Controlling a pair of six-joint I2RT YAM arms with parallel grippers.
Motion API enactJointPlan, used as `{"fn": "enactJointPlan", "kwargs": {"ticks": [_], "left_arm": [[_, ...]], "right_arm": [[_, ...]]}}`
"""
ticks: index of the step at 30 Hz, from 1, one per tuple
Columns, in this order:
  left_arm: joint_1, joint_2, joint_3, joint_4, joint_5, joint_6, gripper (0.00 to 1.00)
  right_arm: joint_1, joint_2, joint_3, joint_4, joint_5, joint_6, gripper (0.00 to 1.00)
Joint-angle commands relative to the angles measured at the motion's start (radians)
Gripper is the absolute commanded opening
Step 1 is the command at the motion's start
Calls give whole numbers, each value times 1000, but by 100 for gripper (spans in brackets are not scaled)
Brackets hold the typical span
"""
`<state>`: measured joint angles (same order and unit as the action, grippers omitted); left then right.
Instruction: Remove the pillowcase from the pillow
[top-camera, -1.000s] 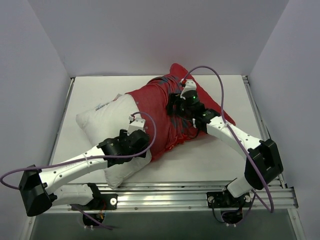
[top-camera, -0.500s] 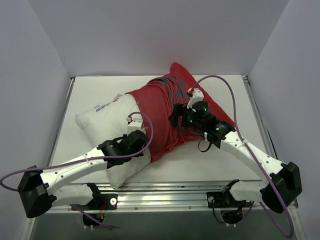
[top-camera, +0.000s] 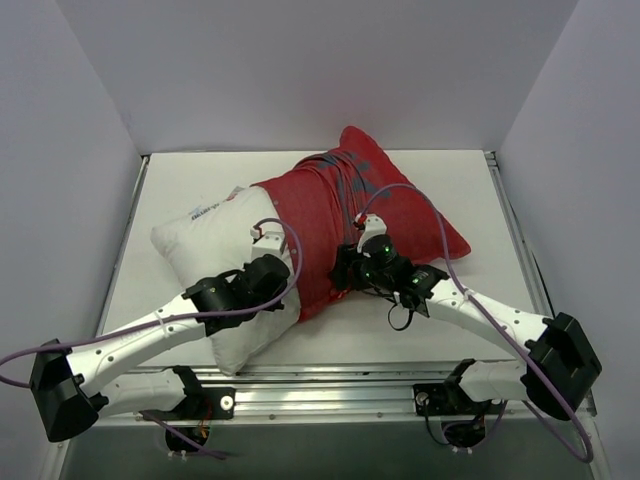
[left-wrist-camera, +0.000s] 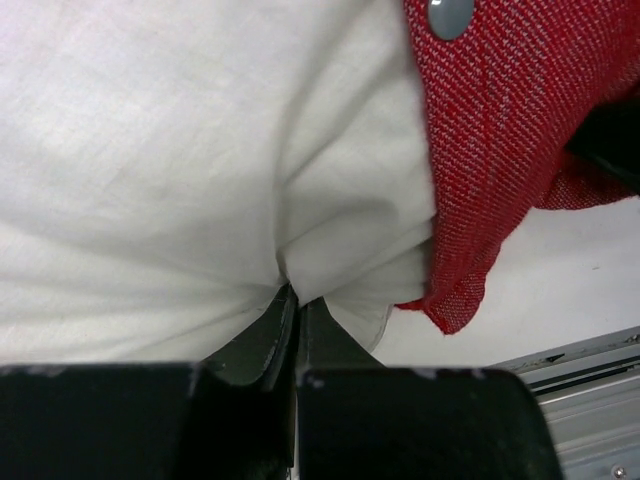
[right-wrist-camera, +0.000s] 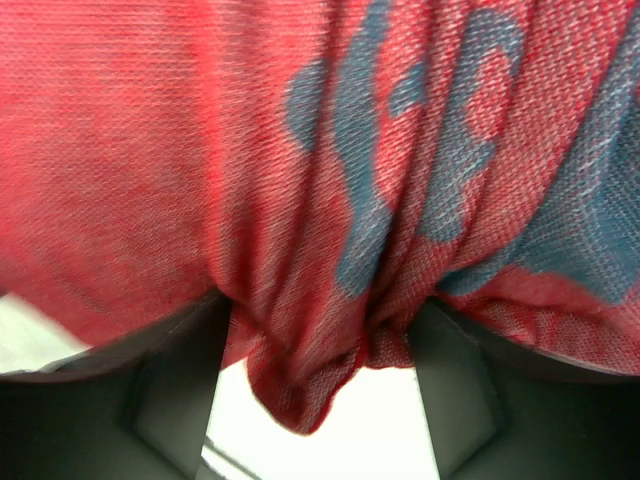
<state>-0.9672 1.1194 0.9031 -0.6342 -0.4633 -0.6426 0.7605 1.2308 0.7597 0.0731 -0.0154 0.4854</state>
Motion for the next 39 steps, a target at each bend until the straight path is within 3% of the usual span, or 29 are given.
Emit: {"fn": "enactJointPlan", "kwargs": {"ticks": [1, 2, 3, 5, 9, 10, 13, 14, 17, 24, 26, 27, 29, 30, 32, 35, 39], "left_arm": [[12, -39, 85, 2, -38, 9, 2], [27, -46, 91, -27, -50, 6, 2], [41, -59, 108, -45, -60, -5, 2], [102, -76, 114, -102, -70, -32, 2], [235, -171, 108, -171, -57, -29, 2], [261, -188, 112, -186, -60, -19, 2], [360, -266, 131, -261, -106, 0, 2], [381, -289, 140, -284, -115, 10, 2], [464, -357, 160, -320, -144, 53, 2], [518, -388, 177, -390, -106, 70, 2], [515, -427, 175, -351, 22, 96, 2], [516, -441, 172, -328, 84, 122, 7], [515, -460, 174, -276, 188, 146, 41], [516, -455, 180, -265, 281, 159, 70], [516, -407, 227, -259, 331, 167, 84], [516, -293, 320, -259, 353, 201, 97], [518, -107, 433, -197, 350, 244, 95]], "right_arm": [[5, 42, 6, 41, 76, 28, 56], [2, 55, 12, 24, 116, 30, 45], [-10, 58, 27, -10, 153, 25, 18], [-39, 56, 38, -39, 238, 22, 0], [-225, 9, 73, -119, 256, 33, 0], [-327, -8, 81, -122, 243, 44, 0], [-498, -68, 121, -128, 152, 70, 0], [-615, -80, 133, -133, 123, 94, 0], [-815, -93, 148, -107, -52, 166, 0], [-804, -139, 116, -64, -221, 184, 0], [-767, -189, 138, -125, -212, 165, 8], [-691, -212, 148, -142, -198, 147, 25], [-623, -260, 182, -214, -114, 127, 40], [-566, -269, 229, -240, -82, 99, 52], [-526, -266, 280, -292, 1, 68, 61], [-466, -196, 375, -315, 81, 1, 72], [-405, -24, 504, -303, 42, -71, 80]]}}
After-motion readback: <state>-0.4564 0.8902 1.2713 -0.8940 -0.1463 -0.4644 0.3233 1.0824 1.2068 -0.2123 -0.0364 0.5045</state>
